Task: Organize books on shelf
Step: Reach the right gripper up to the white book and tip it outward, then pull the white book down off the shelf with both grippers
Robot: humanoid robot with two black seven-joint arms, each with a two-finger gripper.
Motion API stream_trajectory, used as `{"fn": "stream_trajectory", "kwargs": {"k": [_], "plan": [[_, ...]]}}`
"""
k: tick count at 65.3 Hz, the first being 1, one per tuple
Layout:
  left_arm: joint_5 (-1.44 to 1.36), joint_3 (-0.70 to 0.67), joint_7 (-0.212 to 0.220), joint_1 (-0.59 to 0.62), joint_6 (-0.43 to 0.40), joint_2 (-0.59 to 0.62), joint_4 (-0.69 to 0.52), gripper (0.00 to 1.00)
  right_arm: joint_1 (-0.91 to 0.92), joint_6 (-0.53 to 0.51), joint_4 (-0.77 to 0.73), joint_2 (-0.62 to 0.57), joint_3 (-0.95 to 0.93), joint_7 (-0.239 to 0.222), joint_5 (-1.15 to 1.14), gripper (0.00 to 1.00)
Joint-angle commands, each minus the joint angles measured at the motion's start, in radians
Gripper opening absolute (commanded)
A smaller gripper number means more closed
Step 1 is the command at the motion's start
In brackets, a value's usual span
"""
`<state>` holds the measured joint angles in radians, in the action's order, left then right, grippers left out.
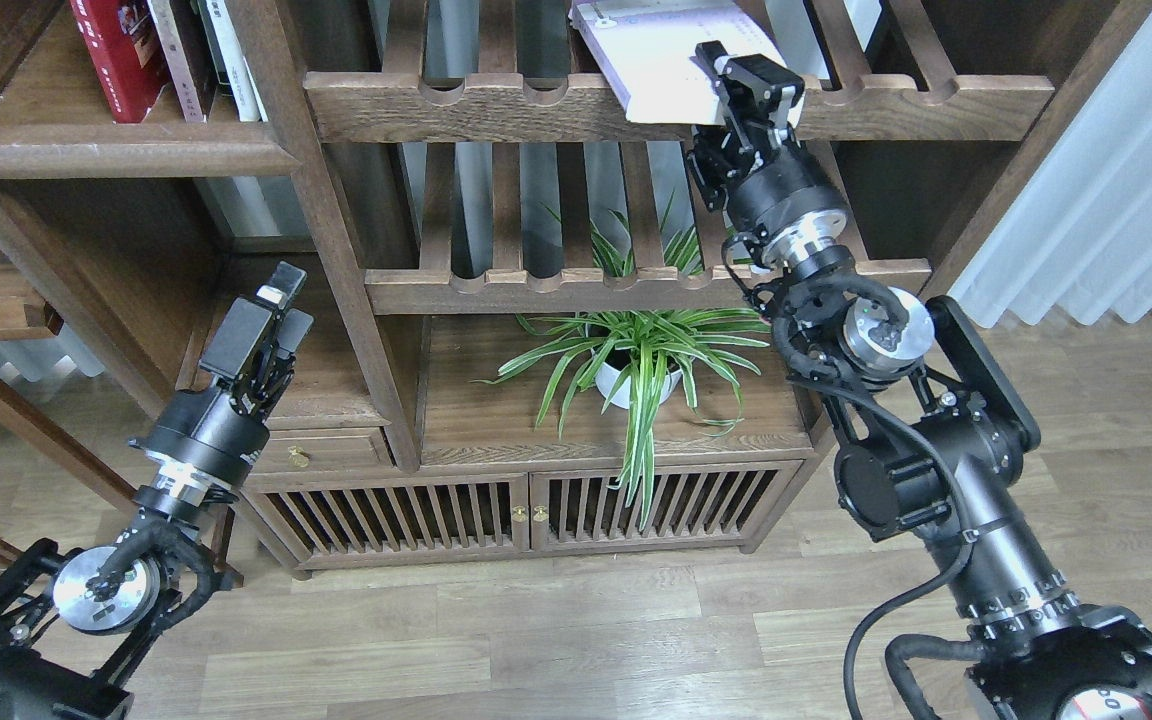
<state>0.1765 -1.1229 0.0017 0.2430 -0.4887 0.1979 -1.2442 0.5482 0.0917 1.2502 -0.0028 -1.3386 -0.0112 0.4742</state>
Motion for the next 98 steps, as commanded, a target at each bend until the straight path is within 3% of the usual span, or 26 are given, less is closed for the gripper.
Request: {"fn": "stream_trajectory", "kwargs": {"k": [1,9,25,36,48,71,75,83,98], "plan": [[-0.002,0.0,0.001,-0.001,0.0,-0.002,0.0,1.0,-0.001,-0.007,0.0,0.0,-0.001,-0.01,0.003,0.12],[-0.002,-0.001,0.001,0.007,0.0,-0.006,0.002,1.0,-0.005,-0.038,0.006,0.003,-0.002,-0.021,0.017,0.12],[0.011,-0.014,0.003,0.022,0.0,-0.025,-0.006,1.0,-0.074,-0.184,0.083,0.003,0.004,-0.124,0.09,0.05],[0.031,-0.005,0.038,0.075,0.0,-0.025,-0.004,1.0,-0.157,-0.256,0.136,0.003,0.013,-0.161,0.099,0.05],[0.08,0.011,0.063,0.147,0.0,-0.058,0.0,1.0,-0.296,-0.42,0.205,0.003,0.039,-0.274,0.101,0.05],[0.13,0.103,0.072,0.156,0.0,-0.046,-0.049,1.0,-0.438,-0.54,0.229,0.003,0.101,-0.277,0.101,0.05],[0.13,0.104,0.104,0.156,0.0,-0.038,-0.057,1.0,-0.448,-0.549,0.229,0.003,0.113,-0.277,0.101,0.05],[0.132,0.106,0.222,0.153,0.0,-0.028,-0.073,1.0,-0.482,-0.558,0.227,0.003,0.125,-0.279,0.098,0.05],[0.163,0.109,0.248,0.151,0.0,-0.028,-0.093,1.0,-0.525,-0.561,0.206,0.003,0.162,-0.282,0.049,0.05]]}}
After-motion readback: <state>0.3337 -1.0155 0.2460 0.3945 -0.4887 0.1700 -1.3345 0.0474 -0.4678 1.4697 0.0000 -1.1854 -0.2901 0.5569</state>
